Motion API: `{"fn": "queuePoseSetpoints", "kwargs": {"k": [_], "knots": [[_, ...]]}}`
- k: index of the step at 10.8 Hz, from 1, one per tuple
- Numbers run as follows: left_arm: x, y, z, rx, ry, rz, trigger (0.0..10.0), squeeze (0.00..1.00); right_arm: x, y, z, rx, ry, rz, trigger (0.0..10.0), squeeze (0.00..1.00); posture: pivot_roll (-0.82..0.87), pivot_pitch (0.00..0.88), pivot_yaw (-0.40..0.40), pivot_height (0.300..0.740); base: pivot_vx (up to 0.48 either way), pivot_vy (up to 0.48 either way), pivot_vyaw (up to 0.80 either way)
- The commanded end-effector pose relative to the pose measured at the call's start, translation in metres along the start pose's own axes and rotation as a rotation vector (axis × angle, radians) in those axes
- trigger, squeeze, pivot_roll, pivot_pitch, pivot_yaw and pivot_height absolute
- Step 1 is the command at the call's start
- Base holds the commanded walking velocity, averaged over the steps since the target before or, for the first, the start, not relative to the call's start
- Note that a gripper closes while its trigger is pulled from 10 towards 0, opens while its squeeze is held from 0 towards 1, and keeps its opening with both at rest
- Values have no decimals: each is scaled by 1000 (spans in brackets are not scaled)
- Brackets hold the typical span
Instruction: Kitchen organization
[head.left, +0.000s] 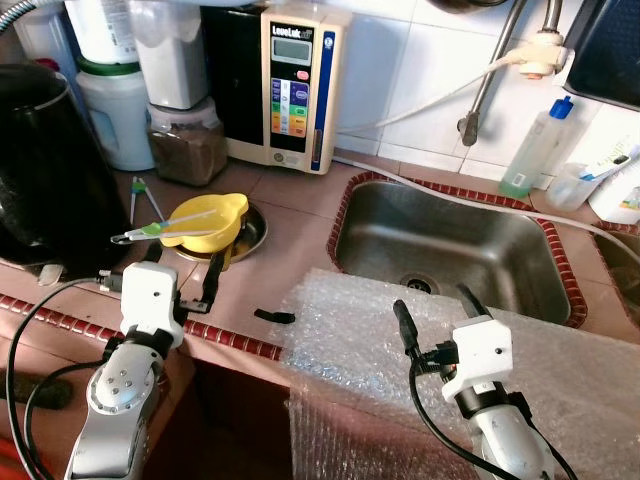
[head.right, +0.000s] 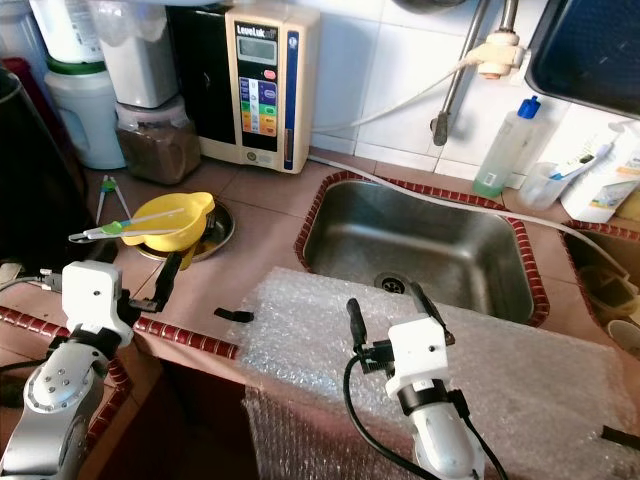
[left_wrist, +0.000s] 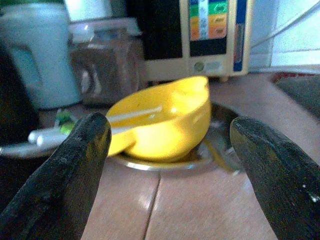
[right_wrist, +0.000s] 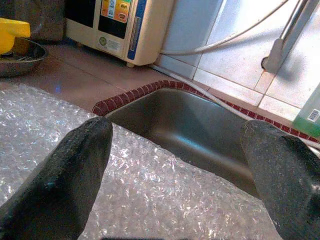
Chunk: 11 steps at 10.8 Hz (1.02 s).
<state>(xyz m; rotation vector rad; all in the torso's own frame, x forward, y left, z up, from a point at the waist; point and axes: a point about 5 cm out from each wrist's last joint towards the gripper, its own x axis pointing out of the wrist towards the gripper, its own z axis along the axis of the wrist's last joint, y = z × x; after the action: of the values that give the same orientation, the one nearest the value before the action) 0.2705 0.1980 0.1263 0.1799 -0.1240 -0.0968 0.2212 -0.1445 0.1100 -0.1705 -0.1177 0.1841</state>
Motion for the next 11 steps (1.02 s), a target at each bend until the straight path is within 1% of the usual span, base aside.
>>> {"fn": "queuePoseSetpoints", "kwargs": {"k": [1,2,4,5,6,7,8,9,10,11], "knots": [[2,-4,7,12,-30,-14,10000,0,1,-3,-2,-13,7,4,10000,0,137,0,-57,740,0,0,0],[3,0,10,7,-39,23,10000,0,2,-2,-2,-13,4,8,10000,0,145,0,-60,740,0,0,0],[10,14,10,-52,-24,128,10000,0,7,-1,2,-11,-15,28,10000,0,149,0,-62,740,0,0,0],[14,17,8,-83,-12,159,10000,0,8,0,6,-5,-23,32,10000,0,144,0,-60,740,0,0,0],[18,17,6,-128,-4,166,10000,0,8,0,8,-2,-27,39,10000,0,136,0,-59,740,0,0,0],[23,13,7,-209,-3,131,10000,0,7,0,7,-4,-27,43,10000,0,131,0,-59,740,0,0,0],[25,6,8,-260,-1,52,10000,0,7,0,7,-7,-23,45,10000,0,127,0,-61,740,0,0,0],[23,0,2,-310,40,-43,10000,0,5,0,5,-10,-16,48,10000,0,128,0,-63,740,0,0,0],[25,1,-5,-429,82,-10,10000,0,5,1,4,-8,-11,54,10000,0,130,0,-66,740,0,0,0],[25,0,-6,-480,92,-13,10000,0,6,2,5,-8,-12,57,10000,0,130,0,-65,740,0,0,0]]}}
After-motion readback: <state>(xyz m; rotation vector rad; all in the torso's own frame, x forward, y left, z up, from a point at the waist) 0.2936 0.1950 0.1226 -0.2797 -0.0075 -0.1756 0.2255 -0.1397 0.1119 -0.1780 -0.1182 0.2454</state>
